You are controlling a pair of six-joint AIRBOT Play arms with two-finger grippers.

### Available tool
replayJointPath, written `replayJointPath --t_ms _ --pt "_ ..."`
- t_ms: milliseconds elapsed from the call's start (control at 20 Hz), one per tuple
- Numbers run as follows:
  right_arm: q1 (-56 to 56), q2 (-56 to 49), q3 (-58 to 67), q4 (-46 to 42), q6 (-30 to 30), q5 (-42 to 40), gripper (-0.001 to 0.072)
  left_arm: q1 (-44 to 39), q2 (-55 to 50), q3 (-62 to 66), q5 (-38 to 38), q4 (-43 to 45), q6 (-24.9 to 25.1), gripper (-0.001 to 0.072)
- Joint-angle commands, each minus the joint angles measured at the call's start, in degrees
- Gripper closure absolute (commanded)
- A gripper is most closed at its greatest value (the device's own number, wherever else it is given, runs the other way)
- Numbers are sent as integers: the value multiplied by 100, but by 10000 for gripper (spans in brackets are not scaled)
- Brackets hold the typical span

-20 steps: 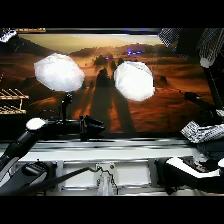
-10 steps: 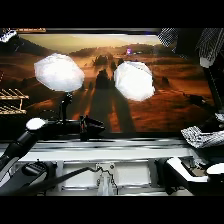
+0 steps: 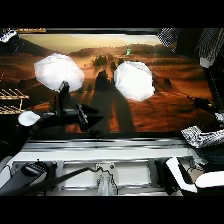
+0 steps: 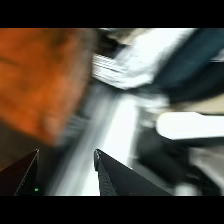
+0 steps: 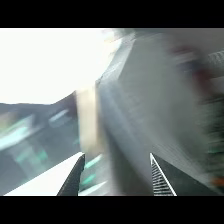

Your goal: Fold the clothes and pants, and hang the long-sleeved shirts on hangers.

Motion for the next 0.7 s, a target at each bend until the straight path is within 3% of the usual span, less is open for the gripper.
replayJointPath --t_ms 0,100,250,450,650 --pt "1222 92 -699 905 -986 914 204 17 76 1373 909 2465 -1631 351" --pt "2256 245 -1644 173 -1204 890 204 57 74 2072 979 3322 -1950 351" --pt "3663 439 -3305 -964 -1283 459 210 254 87 2581 1200 3897 -1943 351" --pt "4846 446 -4723 -1141 -1384 -868 202 487 105 2579 1172 3952 -1945 351" --pt "5224 448 -4922 -1178 -1388 -935 201 490 105 2575 1172 3952 -1945 351"
